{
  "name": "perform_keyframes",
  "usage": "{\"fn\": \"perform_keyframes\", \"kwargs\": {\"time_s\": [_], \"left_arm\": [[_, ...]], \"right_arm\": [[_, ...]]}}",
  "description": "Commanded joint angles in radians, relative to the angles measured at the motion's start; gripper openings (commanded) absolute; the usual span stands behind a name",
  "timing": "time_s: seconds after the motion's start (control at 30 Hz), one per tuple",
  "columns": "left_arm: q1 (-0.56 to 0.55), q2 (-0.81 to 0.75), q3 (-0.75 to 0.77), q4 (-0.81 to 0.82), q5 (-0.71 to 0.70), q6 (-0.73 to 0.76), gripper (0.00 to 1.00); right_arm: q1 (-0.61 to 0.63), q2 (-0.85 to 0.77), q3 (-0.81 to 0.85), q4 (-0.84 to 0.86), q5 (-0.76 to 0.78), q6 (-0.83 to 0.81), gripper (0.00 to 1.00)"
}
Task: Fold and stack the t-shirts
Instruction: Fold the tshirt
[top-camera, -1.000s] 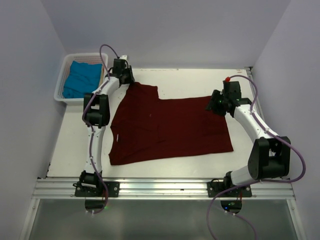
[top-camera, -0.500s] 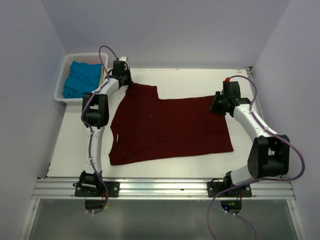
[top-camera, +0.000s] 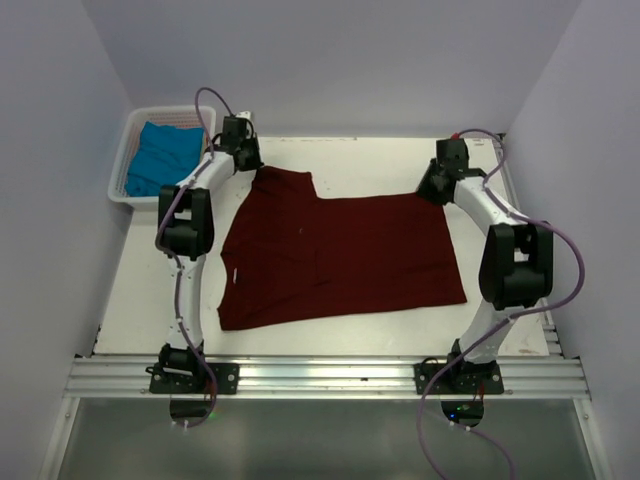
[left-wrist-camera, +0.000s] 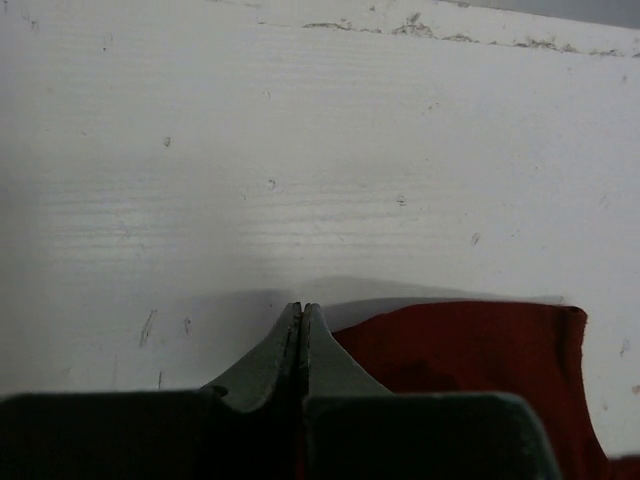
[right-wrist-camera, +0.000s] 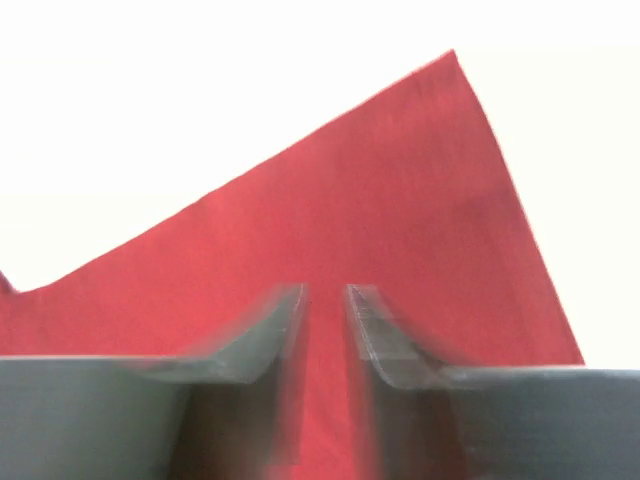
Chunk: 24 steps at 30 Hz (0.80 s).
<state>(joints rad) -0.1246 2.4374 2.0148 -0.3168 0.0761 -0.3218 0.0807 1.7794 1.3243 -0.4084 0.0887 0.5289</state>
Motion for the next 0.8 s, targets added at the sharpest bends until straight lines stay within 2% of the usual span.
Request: {"fn": "perform_keyframes", "kwargs": {"time_s": [0.0,0.1,0.17,0.47,0.77], "left_arm": [[0.0,-0.142,-0.016,-0.033,0.021,0.0,0.0],[-0.01,-0.196,-0.065,-0.039,0.03,-0.006,0.0],[-0.023,-0.237,-0.091,-0.047,0.031,-0.01,0.0],[-0.09,-0.386,-0.243,-0.08,0.017,0.001,0.0],[-0.116,-0.469,-0.349,-0.068,0.002,-0.01,0.0]], "right_arm": [[-0.024,0.084,0.143,0.034,0.072,0.009,0.49],[-0.041,0.176,0.236,0.025,0.101,-0.001,0.64],[-0.056,0.218,0.297,0.005,0.106,-0.003,0.64],[-0.147,0.406,0.463,-0.047,0.079,0.011,0.55],[-0.165,0.449,0.443,-0.021,0.013,0.028,0.49]]}}
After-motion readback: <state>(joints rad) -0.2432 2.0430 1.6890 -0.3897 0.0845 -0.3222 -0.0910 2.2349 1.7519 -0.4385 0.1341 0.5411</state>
